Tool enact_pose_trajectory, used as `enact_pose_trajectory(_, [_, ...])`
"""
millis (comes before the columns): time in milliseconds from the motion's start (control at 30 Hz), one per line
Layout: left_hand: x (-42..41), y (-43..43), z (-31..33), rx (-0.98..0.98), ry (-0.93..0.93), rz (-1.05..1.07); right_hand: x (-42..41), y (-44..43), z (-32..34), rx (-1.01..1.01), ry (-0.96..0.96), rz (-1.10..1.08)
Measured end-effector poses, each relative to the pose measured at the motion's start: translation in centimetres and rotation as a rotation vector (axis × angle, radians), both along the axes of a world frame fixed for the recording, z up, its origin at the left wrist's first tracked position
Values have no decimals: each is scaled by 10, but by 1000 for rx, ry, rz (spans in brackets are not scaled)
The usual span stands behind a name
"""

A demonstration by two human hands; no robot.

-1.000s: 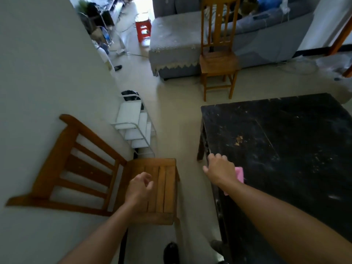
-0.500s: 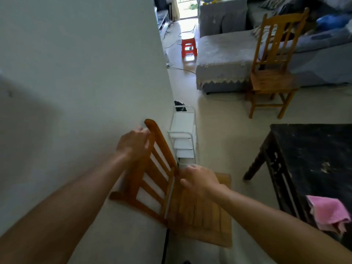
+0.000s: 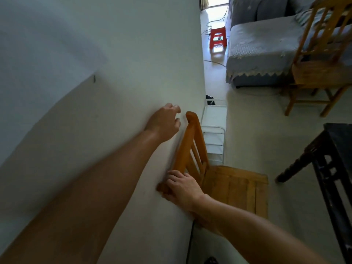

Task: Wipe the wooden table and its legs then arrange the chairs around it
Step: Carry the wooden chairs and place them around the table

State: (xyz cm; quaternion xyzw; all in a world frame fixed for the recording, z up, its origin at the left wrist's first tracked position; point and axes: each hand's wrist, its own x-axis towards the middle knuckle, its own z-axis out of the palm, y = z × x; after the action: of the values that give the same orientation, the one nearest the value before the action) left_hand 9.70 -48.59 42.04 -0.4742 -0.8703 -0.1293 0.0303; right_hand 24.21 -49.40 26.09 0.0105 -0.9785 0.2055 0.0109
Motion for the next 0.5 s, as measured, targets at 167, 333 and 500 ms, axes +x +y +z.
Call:
enact_pose_trajectory(167, [11, -12, -8, -43, 4, 43, 29, 20, 5, 34, -8, -2])
enact_pose_trajectory(333, [52, -20, -42, -110, -34, 51, 86, 47, 11, 66, -83, 40])
enact_pose_trajectory(500, [106, -12, -76, -140, -94, -36, 157, 69, 18, 150, -109, 46])
